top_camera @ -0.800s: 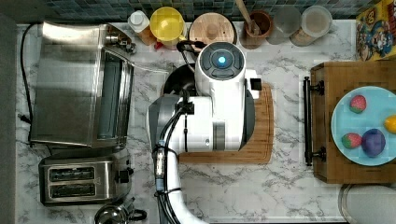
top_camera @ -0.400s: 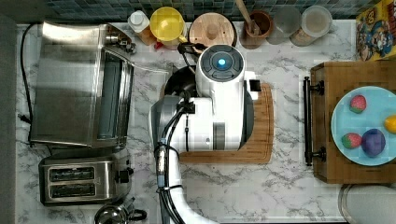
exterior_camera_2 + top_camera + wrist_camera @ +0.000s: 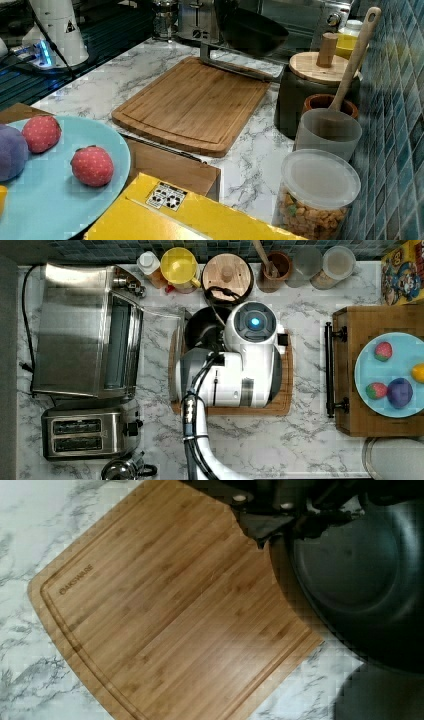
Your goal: Put the bowl on the board.
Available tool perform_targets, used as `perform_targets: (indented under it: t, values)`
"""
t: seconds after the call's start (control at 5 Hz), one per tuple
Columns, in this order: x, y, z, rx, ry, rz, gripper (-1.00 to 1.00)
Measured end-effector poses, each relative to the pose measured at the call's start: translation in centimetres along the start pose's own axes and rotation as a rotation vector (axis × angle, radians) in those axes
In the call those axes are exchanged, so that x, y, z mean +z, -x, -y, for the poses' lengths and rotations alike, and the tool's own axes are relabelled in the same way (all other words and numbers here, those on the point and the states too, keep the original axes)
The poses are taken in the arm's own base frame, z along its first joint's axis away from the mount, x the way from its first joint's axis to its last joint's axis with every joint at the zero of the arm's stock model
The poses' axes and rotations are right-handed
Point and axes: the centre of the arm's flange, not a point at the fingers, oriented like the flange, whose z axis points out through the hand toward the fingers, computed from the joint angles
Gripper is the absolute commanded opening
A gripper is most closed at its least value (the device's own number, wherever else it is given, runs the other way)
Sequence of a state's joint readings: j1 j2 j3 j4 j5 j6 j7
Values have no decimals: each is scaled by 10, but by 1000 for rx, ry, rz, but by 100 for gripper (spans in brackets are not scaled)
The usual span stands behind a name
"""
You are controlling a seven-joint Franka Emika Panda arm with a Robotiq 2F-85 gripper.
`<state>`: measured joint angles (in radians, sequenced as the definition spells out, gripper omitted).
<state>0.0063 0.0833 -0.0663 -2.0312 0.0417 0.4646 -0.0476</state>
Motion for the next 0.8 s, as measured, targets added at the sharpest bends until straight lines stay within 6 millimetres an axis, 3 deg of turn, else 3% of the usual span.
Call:
perform_targets:
  t: [0.2, 0.6, 0.8]
  values:
    - [24, -11, -33, 123, 2, 9, -100]
    - [73, -33, -129, 376, 69, 99, -100]
    - [93, -39, -167, 484, 77, 118, -100]
